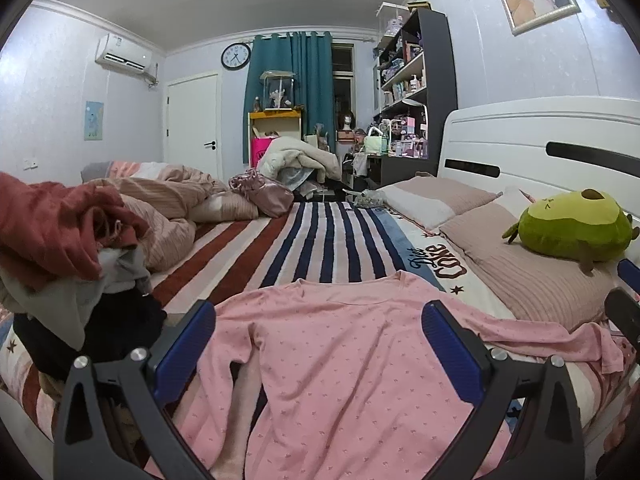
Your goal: Fold small clothes
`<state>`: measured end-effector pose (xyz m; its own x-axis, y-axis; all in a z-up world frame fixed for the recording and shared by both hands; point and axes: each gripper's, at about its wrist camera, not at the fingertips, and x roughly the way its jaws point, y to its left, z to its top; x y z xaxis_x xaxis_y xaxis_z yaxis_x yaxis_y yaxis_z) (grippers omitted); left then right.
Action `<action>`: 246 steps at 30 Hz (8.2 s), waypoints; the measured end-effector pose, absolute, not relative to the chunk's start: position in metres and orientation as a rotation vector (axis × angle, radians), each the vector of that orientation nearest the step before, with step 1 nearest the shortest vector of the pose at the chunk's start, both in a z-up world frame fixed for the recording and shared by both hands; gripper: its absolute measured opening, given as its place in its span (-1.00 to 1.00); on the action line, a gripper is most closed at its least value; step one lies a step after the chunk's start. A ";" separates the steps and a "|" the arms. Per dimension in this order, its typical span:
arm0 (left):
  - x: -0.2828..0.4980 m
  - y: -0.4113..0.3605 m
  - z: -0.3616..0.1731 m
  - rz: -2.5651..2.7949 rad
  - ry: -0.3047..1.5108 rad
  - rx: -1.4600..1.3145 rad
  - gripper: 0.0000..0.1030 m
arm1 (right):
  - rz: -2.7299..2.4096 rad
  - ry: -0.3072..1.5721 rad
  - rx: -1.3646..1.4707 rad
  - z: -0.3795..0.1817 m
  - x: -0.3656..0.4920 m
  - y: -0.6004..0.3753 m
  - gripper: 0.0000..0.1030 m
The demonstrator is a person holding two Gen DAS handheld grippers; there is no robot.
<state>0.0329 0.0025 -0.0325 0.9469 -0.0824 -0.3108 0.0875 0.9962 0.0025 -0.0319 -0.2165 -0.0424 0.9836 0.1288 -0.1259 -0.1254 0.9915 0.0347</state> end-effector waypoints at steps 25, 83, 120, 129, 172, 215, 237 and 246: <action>0.037 0.165 -0.197 -0.055 0.757 -0.121 0.07 | 0.195 0.290 -0.127 -0.065 -0.001 -0.155 0.99; 0.050 0.106 -0.115 -0.330 0.603 -0.012 0.32 | 0.539 0.720 0.016 -0.116 0.156 -0.113 0.86; 0.163 0.110 -0.174 -0.201 0.736 -0.138 0.42 | 0.463 0.978 0.049 -0.192 0.264 -0.106 -0.97; 0.166 0.103 -0.177 -0.220 0.754 -0.115 0.45 | 0.446 1.014 0.065 -0.179 0.253 -0.121 -0.90; 0.144 0.091 -0.149 -0.226 0.757 -0.034 -0.24 | 0.460 1.132 0.082 -0.164 0.094 -0.154 0.42; 0.166 0.016 -0.181 -0.402 0.797 -0.185 -0.98 | 0.508 1.099 0.061 -0.161 0.064 -0.143 0.34; 0.166 0.036 -0.194 -0.448 0.822 -0.181 -0.97 | 0.281 1.060 -0.126 -0.153 0.054 -0.146 -0.92; 0.162 0.039 -0.195 -0.457 0.837 -0.165 -0.95 | 0.147 1.093 0.209 -0.147 0.039 -0.249 -0.98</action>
